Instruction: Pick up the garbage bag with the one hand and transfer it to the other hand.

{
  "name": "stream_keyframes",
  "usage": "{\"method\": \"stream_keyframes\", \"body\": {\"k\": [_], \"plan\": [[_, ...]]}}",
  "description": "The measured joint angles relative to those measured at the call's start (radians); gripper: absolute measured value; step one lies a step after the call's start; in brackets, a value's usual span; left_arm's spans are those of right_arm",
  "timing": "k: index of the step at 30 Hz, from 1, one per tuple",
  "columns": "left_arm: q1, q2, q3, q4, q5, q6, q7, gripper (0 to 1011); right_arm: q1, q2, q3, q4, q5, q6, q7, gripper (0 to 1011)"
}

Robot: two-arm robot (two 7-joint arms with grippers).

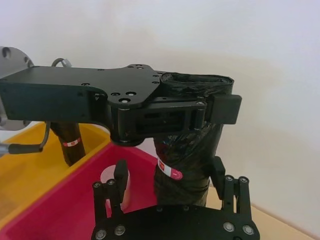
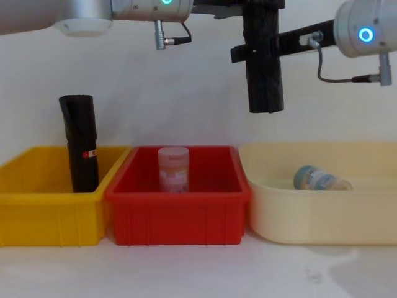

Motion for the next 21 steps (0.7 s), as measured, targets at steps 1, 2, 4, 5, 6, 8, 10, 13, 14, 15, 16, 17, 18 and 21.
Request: {"method": "stream_keyframes", "body": {"k": [1,2,4,5,6,8,10,13,14,15,16,17,18,21], "plan": [[0.000,0.000,0.000,0.000,0.000,0.000,0.000,332,0.003,-0.005,-0.002,0.006,-0.005,-0.003,-0.007,1000],[0.000,0.000,0.000,0.000,0.000,0.000,0.000,332,0.003,-0.005,-0.002,0.006,-0.005,-0.003,-0.007,1000],[0.000,0.000,0.000,0.000,0.000,0.000,0.000,332,0.009,-0.016,-0.006,0.020,-0.018,-0.010,-0.019,1000],[0.000,0.000,0.000,0.000,0.000,0.000,0.000,332,0.009,-0.016,-0.006,0.020,-0.018,-0.010,-0.019,1000],[0.000,0.000,0.000,0.000,0.000,0.000,0.000,332,0.012,-0.020,-0.008,0.025,-0.022,-0.013,-0.024,1000],[0.000,0.000,0.000,0.000,0.000,0.000,0.000,332,0.015,-0.025,-0.010,0.031,-0.028,-0.016,-0.029,1000],[0.000,0.000,0.000,0.000,0.000,0.000,0.000,332,0.017,-0.028,-0.011,0.036,-0.031,-0.018,-0.033,1000],[0.000,0.000,0.000,0.000,0.000,0.000,0.000,332,0.022,-0.035,-0.014,0.044,-0.039,-0.022,-0.041,1000],[0.000,0.000,0.000,0.000,0.000,0.000,0.000,332,0.022,-0.036,-0.014,0.045,-0.040,-0.022,-0.042,1000],[0.000,0.000,0.000,0.000,0.000,0.000,0.000,332,0.023,-0.036,-0.015,0.046,-0.041,-0.023,-0.043,1000],[0.000,0.000,0.000,0.000,0.000,0.000,0.000,332,0.023,-0.038,-0.015,0.048,-0.042,-0.024,-0.044,1000],[0.000,0.000,0.000,0.000,0.000,0.000,0.000,332,0.025,-0.039,-0.016,0.050,-0.044,-0.025,-0.046,1000],[0.000,0.000,0.000,0.000,0.000,0.000,0.000,332,0.025,-0.040,-0.016,0.051,-0.045,-0.025,-0.047,1000],[0.000,0.000,0.000,0.000,0.000,0.000,0.000,332,0.027,-0.042,-0.017,0.054,-0.049,-0.026,-0.050,977]]}}
